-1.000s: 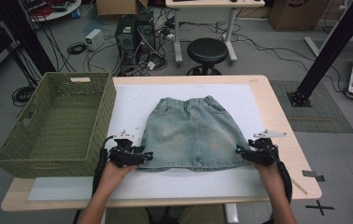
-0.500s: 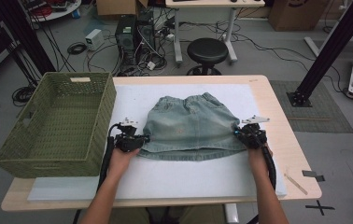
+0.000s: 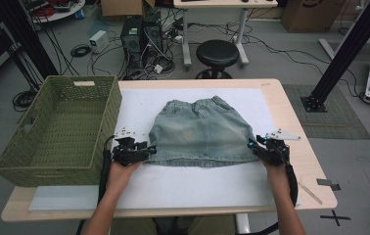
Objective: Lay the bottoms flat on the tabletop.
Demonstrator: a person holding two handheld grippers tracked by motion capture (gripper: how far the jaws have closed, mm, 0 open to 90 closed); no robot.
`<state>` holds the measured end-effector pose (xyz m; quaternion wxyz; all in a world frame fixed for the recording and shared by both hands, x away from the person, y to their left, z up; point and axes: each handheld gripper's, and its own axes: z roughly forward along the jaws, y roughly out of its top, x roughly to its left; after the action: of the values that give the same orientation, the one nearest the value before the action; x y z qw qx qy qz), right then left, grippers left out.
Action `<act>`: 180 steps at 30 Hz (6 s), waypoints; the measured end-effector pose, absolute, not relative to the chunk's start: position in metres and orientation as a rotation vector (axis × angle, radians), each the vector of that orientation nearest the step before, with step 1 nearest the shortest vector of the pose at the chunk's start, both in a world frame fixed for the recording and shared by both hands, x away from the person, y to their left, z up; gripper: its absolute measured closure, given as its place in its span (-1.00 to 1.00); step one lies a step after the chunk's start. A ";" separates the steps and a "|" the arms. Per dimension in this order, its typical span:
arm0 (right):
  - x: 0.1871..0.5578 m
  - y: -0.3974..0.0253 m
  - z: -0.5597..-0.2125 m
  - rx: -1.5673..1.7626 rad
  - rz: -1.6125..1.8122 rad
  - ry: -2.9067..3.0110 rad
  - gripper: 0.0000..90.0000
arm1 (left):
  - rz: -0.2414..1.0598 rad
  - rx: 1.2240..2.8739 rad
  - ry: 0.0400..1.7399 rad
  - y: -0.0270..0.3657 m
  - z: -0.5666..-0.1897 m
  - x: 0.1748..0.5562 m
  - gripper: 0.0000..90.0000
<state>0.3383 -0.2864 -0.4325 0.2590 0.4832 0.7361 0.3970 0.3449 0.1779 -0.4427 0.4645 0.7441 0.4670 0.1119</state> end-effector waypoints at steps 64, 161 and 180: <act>0.279 -0.314 -0.421 1.345 0.984 2.076 0.88 | 0.206 1.853 1.085 0.186 -0.439 0.306 0.89; 0.507 -0.246 -0.428 1.376 0.996 2.188 0.12 | 0.230 1.783 1.215 0.144 -0.448 0.496 0.05; 0.509 -0.228 -0.438 1.327 0.774 2.115 0.79 | 0.429 1.856 1.231 0.129 -0.446 0.492 0.79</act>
<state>0.5091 -0.2275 -0.4379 0.2608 0.4901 0.7811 0.2858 0.4919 0.1294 -0.4463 0.4232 0.7414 0.4918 0.1716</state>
